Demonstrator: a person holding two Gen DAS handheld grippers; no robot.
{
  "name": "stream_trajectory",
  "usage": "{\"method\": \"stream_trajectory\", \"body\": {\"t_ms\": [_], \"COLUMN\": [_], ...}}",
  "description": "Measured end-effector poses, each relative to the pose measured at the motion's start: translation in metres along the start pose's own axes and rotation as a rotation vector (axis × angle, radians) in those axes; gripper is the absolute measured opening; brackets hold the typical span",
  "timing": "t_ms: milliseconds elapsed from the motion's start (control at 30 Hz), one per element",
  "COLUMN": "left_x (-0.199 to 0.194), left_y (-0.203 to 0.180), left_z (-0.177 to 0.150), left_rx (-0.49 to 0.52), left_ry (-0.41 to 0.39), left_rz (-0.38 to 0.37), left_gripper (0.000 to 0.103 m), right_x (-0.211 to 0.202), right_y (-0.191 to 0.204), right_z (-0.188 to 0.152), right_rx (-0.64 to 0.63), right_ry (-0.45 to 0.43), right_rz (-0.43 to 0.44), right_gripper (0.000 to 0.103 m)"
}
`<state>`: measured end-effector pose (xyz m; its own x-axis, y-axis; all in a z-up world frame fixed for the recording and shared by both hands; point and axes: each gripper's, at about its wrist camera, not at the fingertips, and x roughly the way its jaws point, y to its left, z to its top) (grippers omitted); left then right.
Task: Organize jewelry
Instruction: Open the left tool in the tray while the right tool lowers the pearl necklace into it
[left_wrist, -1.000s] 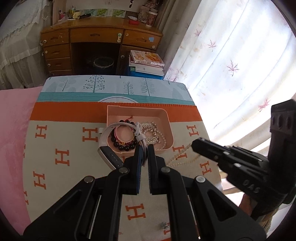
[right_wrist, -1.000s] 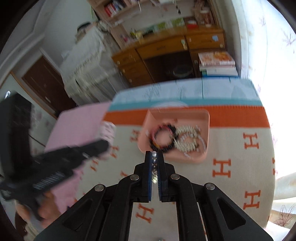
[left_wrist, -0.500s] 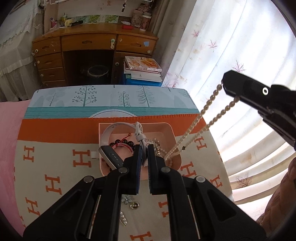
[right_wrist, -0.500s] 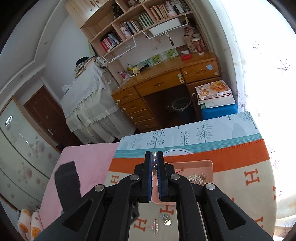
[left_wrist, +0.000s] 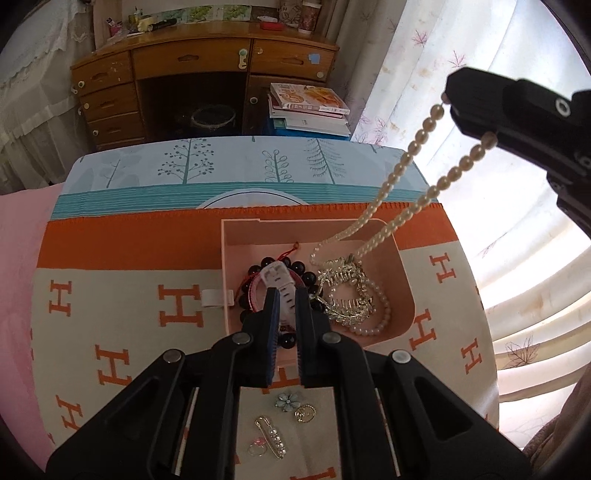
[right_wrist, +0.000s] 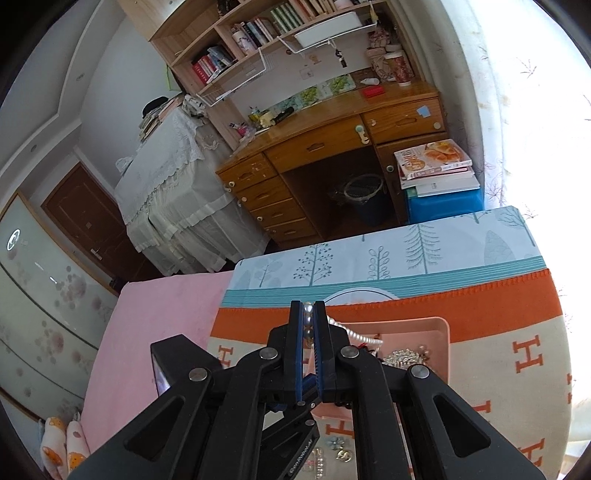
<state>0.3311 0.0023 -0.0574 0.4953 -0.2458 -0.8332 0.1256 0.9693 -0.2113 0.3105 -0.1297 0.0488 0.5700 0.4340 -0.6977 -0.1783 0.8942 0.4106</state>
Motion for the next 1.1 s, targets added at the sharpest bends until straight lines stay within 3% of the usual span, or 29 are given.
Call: {"method": "stream_trajectory", "body": {"t_ms": [433,700,867,1100], "left_x": [-0.038,-0.046,-0.050,-0.055], "left_y": [0.045,0.045,0.043,0.045], "left_z": [-0.019,-0.025,-0.027,-0.029], "left_rx": [-0.063,-0.050,-0.056,-0.062], "left_ry": [-0.036,-0.047,-0.056,-0.059], "left_rz": [0.023,0.018,0.007,-0.001], "left_gripper": [0.005,0.005,0.005,0.005], "right_x": [0.038,0.002,-0.002,0.027], "right_y": [0.033,0.066,0.083,0.072], "right_z": [-0.012,-0.006,-0.006,-0.006], "right_rx": [-0.038,-0.093,-0.149,-0.109], "right_ry": [0.069,-0.025,-0.058,-0.005], "right_rz": [0.067,0.123,0.084,0.042], "right_gripper": [0.005,0.005,0.005,0.005]}}
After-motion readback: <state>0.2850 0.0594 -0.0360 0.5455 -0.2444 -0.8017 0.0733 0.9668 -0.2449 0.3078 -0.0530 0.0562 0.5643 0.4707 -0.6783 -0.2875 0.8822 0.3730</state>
